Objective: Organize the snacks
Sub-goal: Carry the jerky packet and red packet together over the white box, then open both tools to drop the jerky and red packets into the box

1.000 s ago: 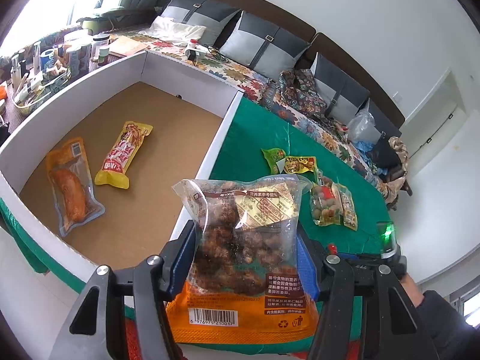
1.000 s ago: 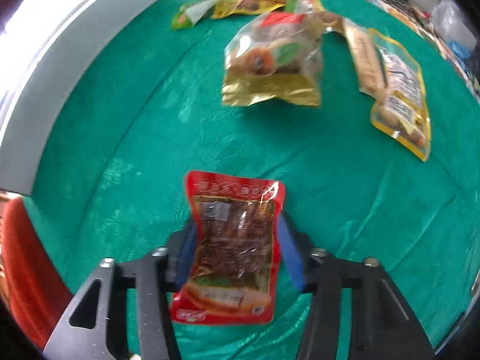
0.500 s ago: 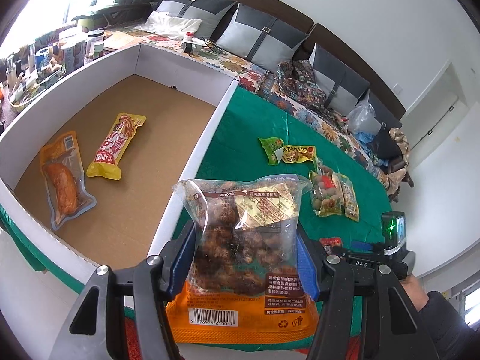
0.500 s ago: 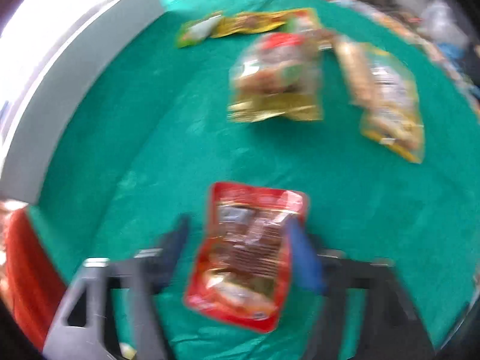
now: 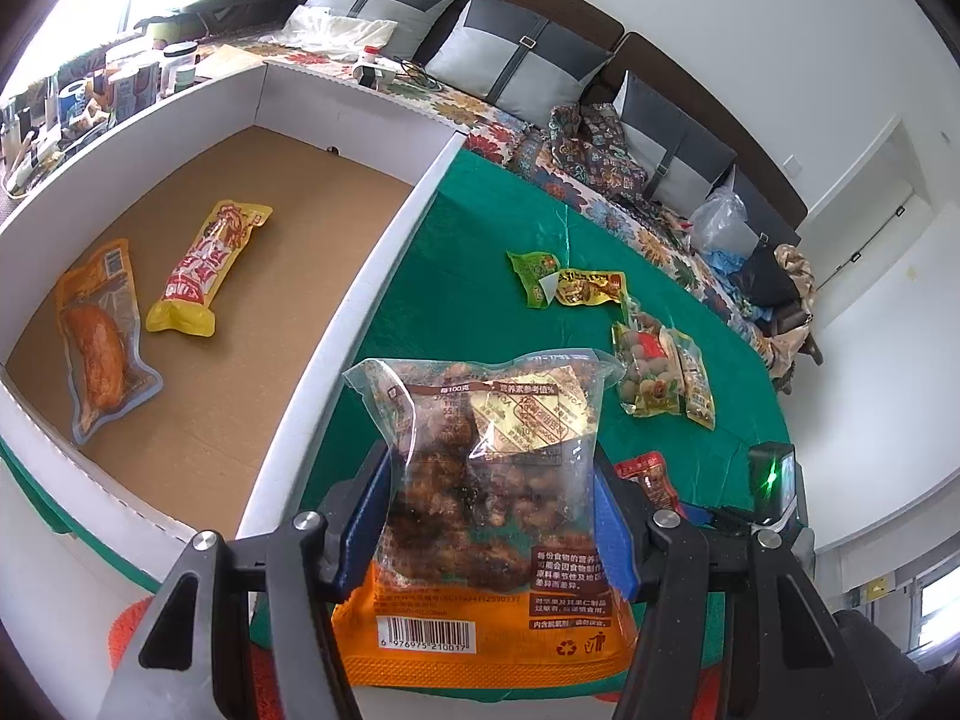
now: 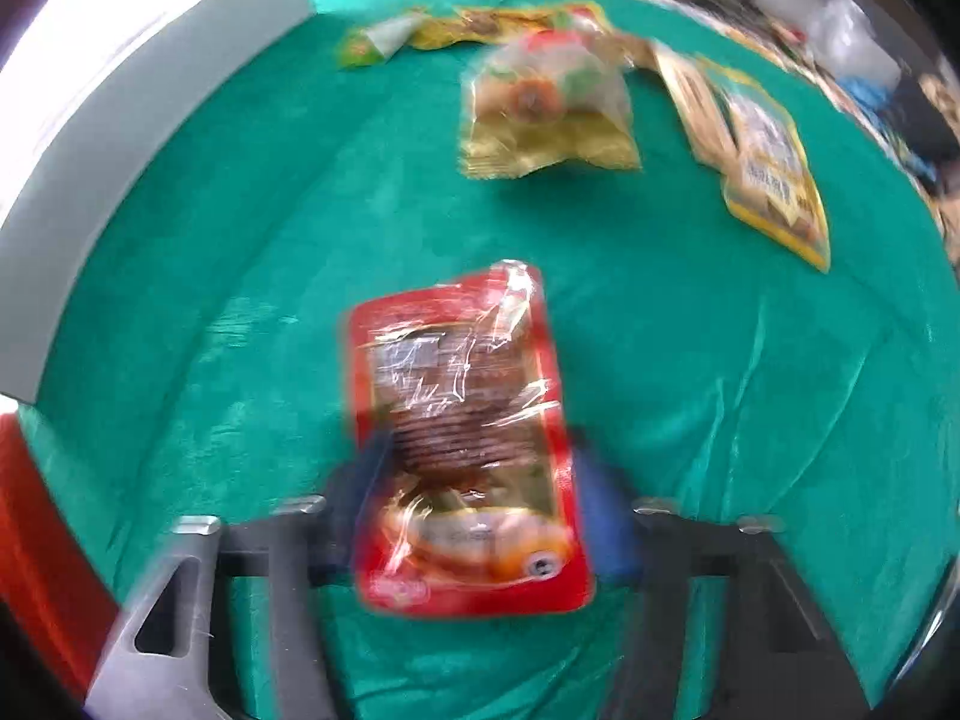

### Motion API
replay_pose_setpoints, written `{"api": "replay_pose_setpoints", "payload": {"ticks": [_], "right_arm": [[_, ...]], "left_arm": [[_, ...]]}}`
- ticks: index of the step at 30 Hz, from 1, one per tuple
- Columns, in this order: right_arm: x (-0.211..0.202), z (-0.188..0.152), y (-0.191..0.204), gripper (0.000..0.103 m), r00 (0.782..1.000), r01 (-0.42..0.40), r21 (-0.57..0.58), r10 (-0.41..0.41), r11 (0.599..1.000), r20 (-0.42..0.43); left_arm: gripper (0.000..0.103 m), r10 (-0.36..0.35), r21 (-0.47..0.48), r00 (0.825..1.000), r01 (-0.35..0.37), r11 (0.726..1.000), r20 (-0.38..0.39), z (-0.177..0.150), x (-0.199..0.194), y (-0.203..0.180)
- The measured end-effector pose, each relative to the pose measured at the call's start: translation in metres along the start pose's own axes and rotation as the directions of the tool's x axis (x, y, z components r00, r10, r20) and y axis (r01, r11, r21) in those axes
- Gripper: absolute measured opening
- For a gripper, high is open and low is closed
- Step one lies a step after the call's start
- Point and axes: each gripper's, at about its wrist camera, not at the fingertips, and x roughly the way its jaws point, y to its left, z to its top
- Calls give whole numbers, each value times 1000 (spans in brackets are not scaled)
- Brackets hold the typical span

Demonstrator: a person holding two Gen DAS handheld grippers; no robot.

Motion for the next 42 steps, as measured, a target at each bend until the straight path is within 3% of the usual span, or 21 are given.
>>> {"api": "replay_pose_setpoints", "payload": {"ticks": [2,3,4,9,13,17,21,24,27,30,33,34,35,36,37,38,40,42], "right_arm": [[2,3,-12,35,996,-84,49,85,995,-8],[2,5,-16,14,990,-139,71,140,988,-13],[0,4,-23,10,979,-202,103,203,974,2],[-2,6,-36,4,939,-343,170,340,924,43],[-12,10,-18,3,928,-373,172,367,911,68],[-36,7,-4,2,889,-456,175,437,872,136],[-55,22,-2,2,830,-555,201,518,808,210],[-97,50,24,2,758,-646,192,591,739,277],[-142,73,58,2,672,-730,136,669,670,318],[-181,102,124,2,610,-777,53,730,627,309],[-191,132,197,4,598,-780,-10,750,626,282],[-189,140,216,11,594,-786,-13,760,618,265],[-183,145,237,15,604,-783,-2,762,622,233],[-168,153,255,52,635,-766,20,750,643,184],[-158,155,267,75,670,-739,38,728,673,142],[-156,148,270,74,695,-714,35,704,699,146],[-154,138,261,73,707,-695,-3,684,719,177],[-153,132,242,73,752,-635,-16,623,772,215]], "left_arm": [[60,2,6,1000,-2,1000,3,-1,-1,-1],[60,6,10,1000,-6,1000,5,-1,-1,-1],[60,8,11,1000,-8,1000,5,-1,-1,0],[60,12,3,1000,-12,1000,1,-3,1,1],[60,11,10,1000,-11,1000,3,-3,-2,-4],[60,2,1,1000,-2,1000,7,2,-7,-2],[60,-34,-33,999,34,999,16,11,-16,4],[60,-46,-65,997,50,997,63,26,-35,17],[60,32,-73,991,-23,997,130,50,-63,41],[60,145,-92,976,-131,987,164,70,-79,73],[66,268,-88,950,-257,962,158,84,-75,106],[79,302,-93,942,-291,952,148,85,-71,117],[86,340,-110,932,-328,938,122,86,-64,129],[90,355,-129,928,-340,931,111,84,-62,138],[91,358,-158,928,-339,927,106,78,-62,148],[91,354,-172,929,-334,927,105,73,-61,152],[97,346,-197,932,-320,927,111,59,-63,158],[97,336,-208,935,-308,928,116,47,-64,154]]}}
